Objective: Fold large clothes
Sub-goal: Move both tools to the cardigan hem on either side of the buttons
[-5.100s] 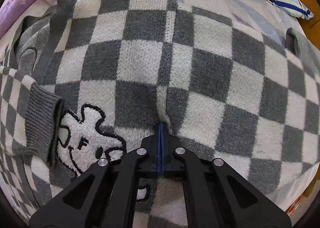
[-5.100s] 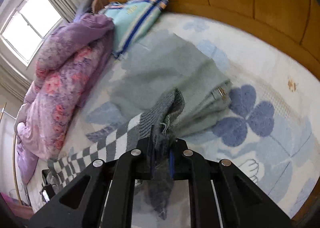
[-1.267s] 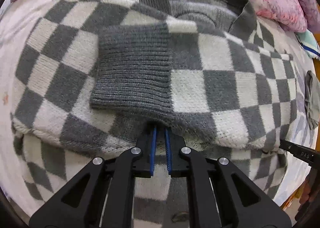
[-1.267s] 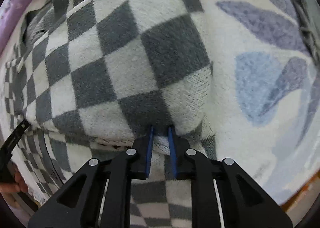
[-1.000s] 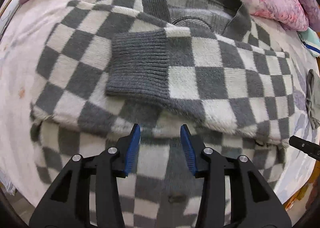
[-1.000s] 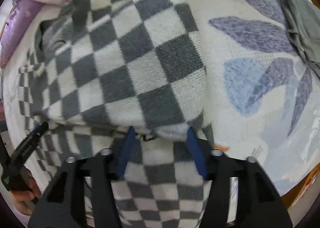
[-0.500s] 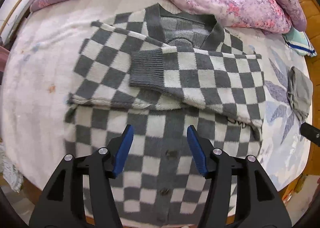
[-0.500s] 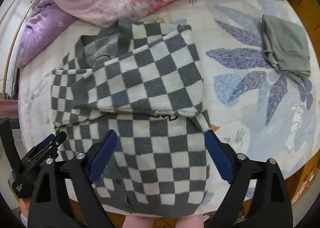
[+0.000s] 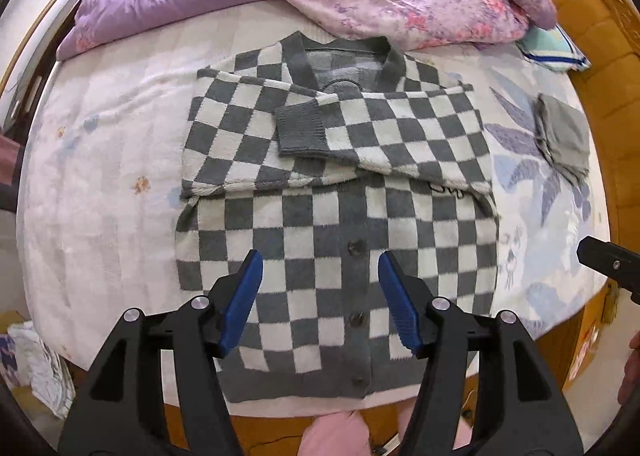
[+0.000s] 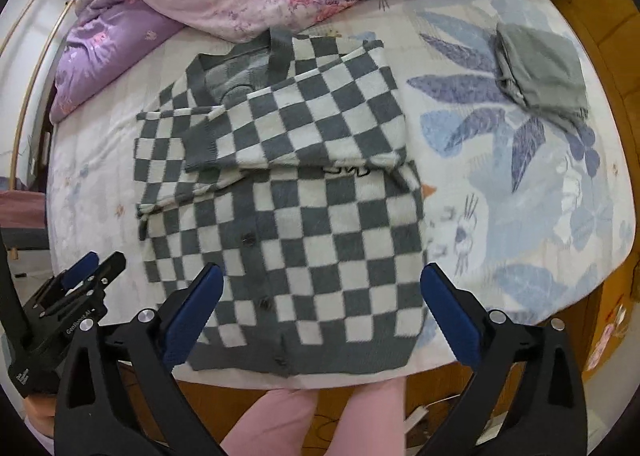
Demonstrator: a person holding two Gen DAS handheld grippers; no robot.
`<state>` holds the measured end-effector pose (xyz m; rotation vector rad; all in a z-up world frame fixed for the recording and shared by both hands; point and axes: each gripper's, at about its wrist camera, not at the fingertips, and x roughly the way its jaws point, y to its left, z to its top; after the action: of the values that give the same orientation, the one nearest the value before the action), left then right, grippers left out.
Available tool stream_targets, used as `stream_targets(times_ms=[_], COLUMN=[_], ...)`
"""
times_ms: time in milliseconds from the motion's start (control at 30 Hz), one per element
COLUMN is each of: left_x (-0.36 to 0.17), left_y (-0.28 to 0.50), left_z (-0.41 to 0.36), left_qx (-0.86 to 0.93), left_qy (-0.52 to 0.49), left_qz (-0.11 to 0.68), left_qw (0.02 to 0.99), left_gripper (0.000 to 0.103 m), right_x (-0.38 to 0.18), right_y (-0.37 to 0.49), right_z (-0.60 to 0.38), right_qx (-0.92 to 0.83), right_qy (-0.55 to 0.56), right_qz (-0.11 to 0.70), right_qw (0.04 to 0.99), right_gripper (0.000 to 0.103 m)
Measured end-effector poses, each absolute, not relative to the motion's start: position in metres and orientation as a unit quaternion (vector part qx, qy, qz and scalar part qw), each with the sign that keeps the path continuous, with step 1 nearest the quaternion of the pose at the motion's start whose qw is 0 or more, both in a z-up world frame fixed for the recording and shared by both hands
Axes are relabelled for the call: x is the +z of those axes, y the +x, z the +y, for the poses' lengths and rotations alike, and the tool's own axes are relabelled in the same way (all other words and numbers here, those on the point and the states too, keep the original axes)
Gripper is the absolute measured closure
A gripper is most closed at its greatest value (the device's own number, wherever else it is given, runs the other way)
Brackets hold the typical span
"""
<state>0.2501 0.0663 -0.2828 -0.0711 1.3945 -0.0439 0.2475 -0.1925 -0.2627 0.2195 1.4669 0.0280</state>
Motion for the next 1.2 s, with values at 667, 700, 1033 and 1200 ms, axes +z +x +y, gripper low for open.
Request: stream_targets(times_ms=[667,700,1033,1200], left_x=[-0.278,-0.28,-0.31,-0.335], left_y=[0.28,0.287,0.388,0.436], left_z=[0.089,0.09,0.118,0.135], left_qx=[0.003,0.005,0.046,0.056], left_qy=[-0.019,-0.019,-0.008,-0.003], left_qz=[0.649,0.649,0.656,0.658], left_qw=[0.761,0.76,0.753,0.751], left_gripper=[0.042,0.042,0.042,0.037], right_x=[-0.261,-0.263,-0.301,-0.326], right_y=[0.306,0.316,0.424,0.474], right_z=[-0.144,-0.144,-0.158,-0.17], right_qx=[0.043,0.044,0.045,0.045], right_qy=[0.122,0.122,0.094,0.075], right_qz=[0.66,0.659,0.663,0.671], right_qw=[0.74,0.741,0.741,0.737], right_gripper=[0.008,0.008,0.008,0.008])
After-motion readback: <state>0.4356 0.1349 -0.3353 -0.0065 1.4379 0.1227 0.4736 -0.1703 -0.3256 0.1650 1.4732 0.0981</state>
